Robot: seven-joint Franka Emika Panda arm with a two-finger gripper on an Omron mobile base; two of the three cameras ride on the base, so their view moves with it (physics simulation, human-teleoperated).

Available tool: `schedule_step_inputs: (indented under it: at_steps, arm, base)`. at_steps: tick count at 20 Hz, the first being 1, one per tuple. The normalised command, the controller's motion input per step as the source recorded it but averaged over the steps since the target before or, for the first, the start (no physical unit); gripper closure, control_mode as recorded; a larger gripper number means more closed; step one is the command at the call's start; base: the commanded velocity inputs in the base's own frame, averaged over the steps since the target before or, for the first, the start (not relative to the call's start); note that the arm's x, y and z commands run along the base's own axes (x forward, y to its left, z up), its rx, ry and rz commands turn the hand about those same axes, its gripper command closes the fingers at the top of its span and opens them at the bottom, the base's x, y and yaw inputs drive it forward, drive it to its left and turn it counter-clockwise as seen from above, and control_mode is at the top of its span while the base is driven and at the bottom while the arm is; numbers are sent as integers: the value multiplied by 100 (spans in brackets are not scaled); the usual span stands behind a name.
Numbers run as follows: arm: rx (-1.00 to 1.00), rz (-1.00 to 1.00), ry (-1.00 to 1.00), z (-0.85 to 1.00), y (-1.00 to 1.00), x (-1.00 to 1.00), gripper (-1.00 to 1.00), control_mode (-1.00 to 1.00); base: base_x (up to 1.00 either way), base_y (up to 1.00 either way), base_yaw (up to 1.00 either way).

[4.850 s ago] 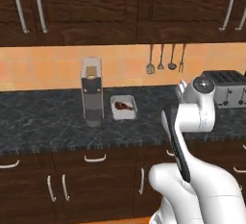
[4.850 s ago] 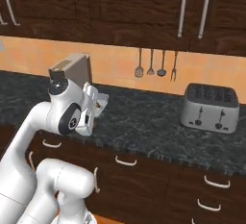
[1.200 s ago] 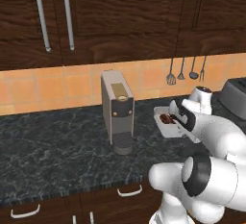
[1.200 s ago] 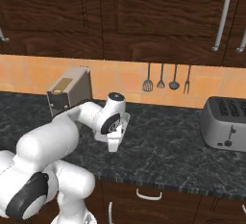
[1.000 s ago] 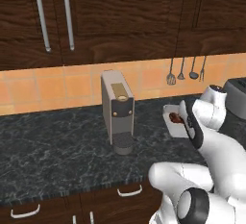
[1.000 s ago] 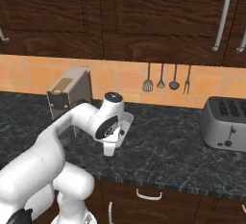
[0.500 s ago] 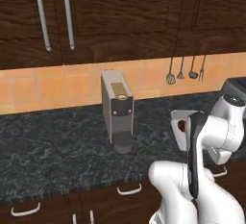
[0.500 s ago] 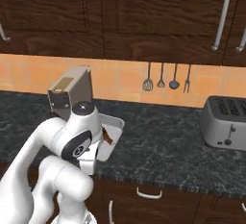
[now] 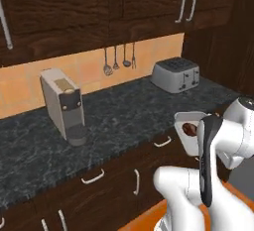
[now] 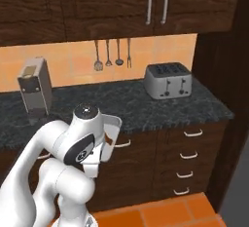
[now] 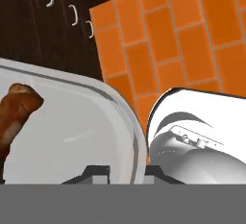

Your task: Take the meat container that has the chicken drumstick and place it on the second highest rack of the freezer. Then take the vegetable container that has the potato and lemon wedge and place it on the highest rack of the freezer.

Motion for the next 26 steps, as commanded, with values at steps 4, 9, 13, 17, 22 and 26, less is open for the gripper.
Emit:
schedule_step_inputs:
  at_steps: [4, 9, 13, 17, 22, 26]
  arm:
    - [0, 0, 0, 0, 0, 0, 100, 100]
    - [0, 0, 0, 0, 0, 0, 100, 100]
    - [0, 0, 0, 0, 0, 0, 100, 100]
    - [0, 0, 0, 0, 0, 0, 100, 100]
    - [0, 0, 0, 0, 0, 0, 100, 100]
    - [0, 0, 0, 0, 0, 0, 100, 100]
  base:
    - [0, 0, -100]
    - [0, -7, -100]
    - [1, -21, -99]
    - [61, -59, -71]
    - [100, -33, -25]
    - [100, -25, -6]
